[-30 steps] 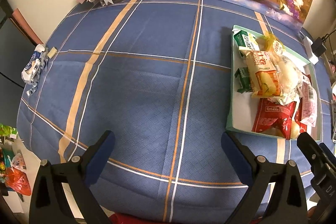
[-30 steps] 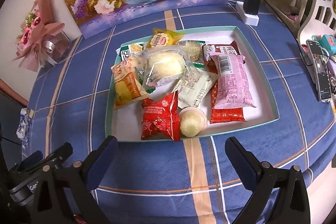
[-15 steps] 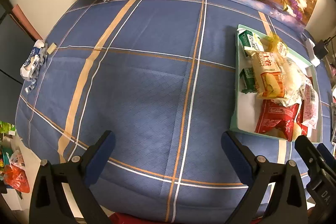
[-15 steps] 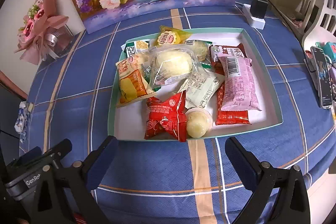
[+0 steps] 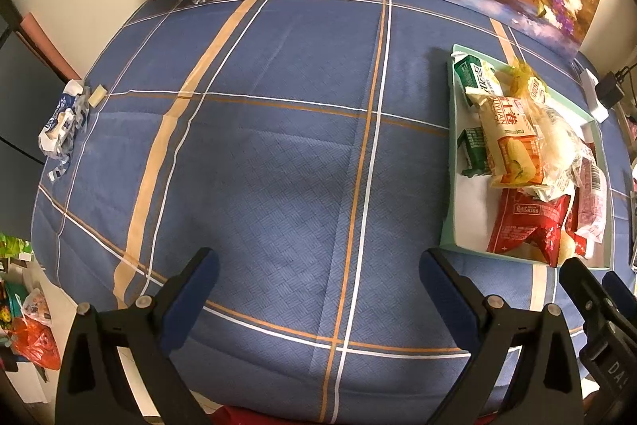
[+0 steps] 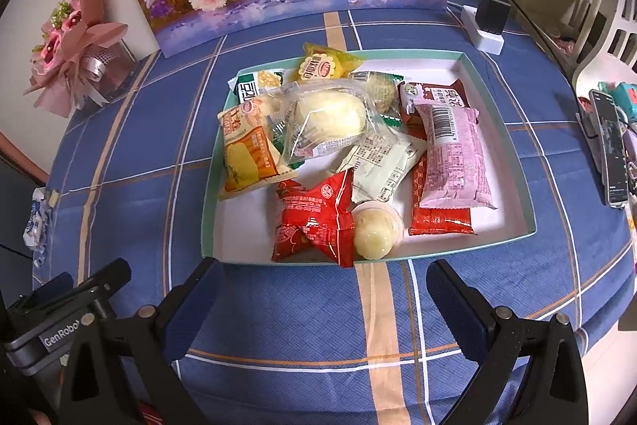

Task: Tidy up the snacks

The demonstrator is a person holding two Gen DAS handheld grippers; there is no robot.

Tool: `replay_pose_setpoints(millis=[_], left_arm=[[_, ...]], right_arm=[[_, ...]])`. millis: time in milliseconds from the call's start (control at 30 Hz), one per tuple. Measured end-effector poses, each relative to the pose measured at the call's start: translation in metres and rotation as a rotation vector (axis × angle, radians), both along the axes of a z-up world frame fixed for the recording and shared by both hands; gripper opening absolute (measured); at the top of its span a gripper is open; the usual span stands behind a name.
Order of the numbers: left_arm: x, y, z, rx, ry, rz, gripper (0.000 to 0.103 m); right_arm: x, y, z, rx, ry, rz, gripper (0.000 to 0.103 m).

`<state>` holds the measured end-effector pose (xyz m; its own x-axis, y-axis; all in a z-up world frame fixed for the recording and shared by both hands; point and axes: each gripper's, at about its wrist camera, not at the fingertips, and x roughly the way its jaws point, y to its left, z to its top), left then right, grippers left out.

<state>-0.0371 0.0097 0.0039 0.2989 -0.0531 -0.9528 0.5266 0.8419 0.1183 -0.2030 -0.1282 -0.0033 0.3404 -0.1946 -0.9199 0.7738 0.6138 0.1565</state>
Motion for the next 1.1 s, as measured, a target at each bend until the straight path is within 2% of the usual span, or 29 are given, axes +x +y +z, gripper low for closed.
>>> replay_pose_setpoints(millis=[1100], left_arm=[[-0.0009,-0.0017,-0.0021,0.008,0.004,0.000,0.100]], right_arm=[[-0.0027,-0.0017,-0.0031,0.003,0.017,-0.001,0.103]])
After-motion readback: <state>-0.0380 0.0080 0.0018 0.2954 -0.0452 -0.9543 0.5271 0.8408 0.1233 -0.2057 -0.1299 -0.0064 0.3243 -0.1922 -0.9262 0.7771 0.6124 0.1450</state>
